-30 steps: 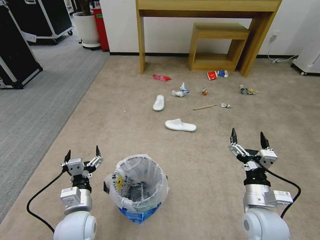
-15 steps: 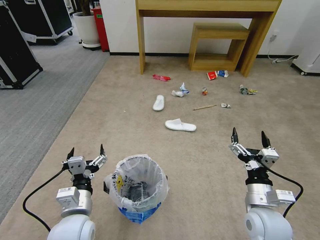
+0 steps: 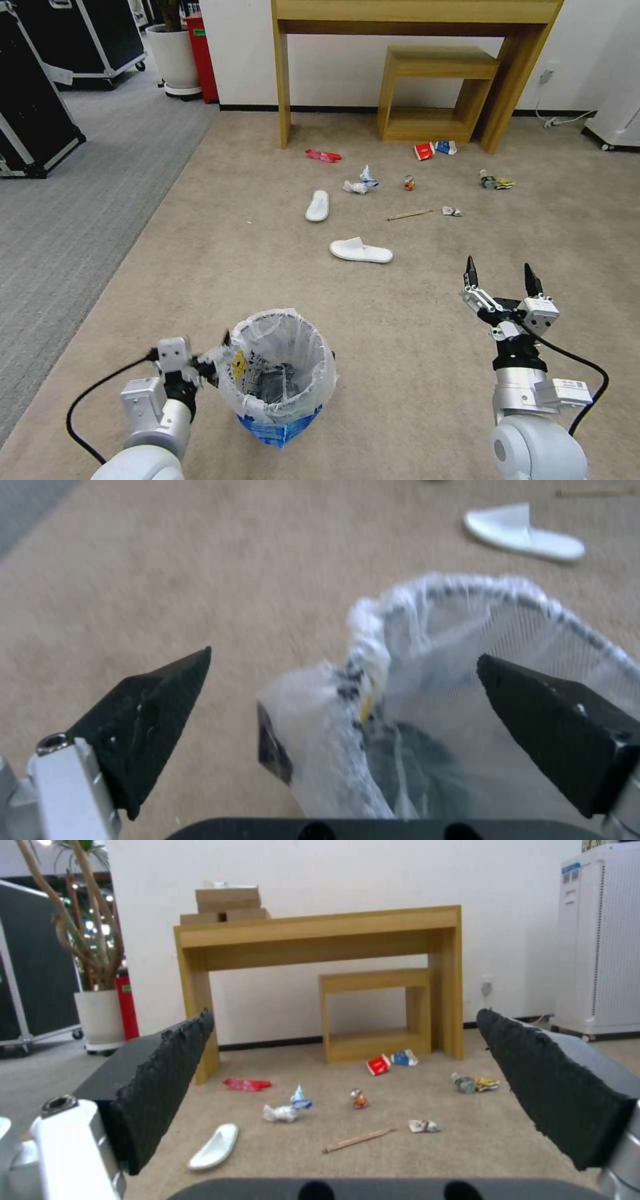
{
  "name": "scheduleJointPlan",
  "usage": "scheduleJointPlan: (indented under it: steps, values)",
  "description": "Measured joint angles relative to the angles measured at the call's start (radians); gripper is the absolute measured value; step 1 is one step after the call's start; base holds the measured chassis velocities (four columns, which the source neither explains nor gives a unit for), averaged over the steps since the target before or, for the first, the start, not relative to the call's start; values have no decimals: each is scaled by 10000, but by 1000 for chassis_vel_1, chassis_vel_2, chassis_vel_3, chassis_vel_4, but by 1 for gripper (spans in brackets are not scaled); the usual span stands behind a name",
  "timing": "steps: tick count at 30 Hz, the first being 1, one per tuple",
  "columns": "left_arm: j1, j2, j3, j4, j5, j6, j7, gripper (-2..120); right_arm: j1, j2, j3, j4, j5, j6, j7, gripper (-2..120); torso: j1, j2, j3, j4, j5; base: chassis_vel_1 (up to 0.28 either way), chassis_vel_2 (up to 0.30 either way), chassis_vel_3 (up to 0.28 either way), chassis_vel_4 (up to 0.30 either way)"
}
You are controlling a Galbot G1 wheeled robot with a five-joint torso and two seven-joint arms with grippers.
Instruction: Pick up the trash bin and place the garbage on the floor into it.
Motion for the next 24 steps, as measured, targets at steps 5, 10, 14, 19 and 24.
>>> scheduleJointPlan:
  steps: [5,10,14,19,24]
  values:
    - [-367,408,268,225,-1023,394,-509,100,81,38,49,-60,-16,-63,20,100,0,0,0,0,0,0,0,0,0]
    - [-936,722,566,882,-1480,410,-737,99,188,69,105,-194,-27,-97,33,100,1,0,0,0,1,0,0,0,0]
    - [-1295,848,734,1347,-1660,400,-825,99,266,94,160,-272,-36,-124,36,100,1,0,1,0,0,0,0,0,0]
    - [-1691,947,1016,1814,-2206,415,-1221,96,322,140,236,-348,-54,-141,43,100,0,0,1,1,1,0,0,0,0]
    - [-2020,1019,1312,2211,-2371,444,-1486,89,316,202,279,-366,-89,-145,47,100,0,0,1,0,1,0,0,0,0]
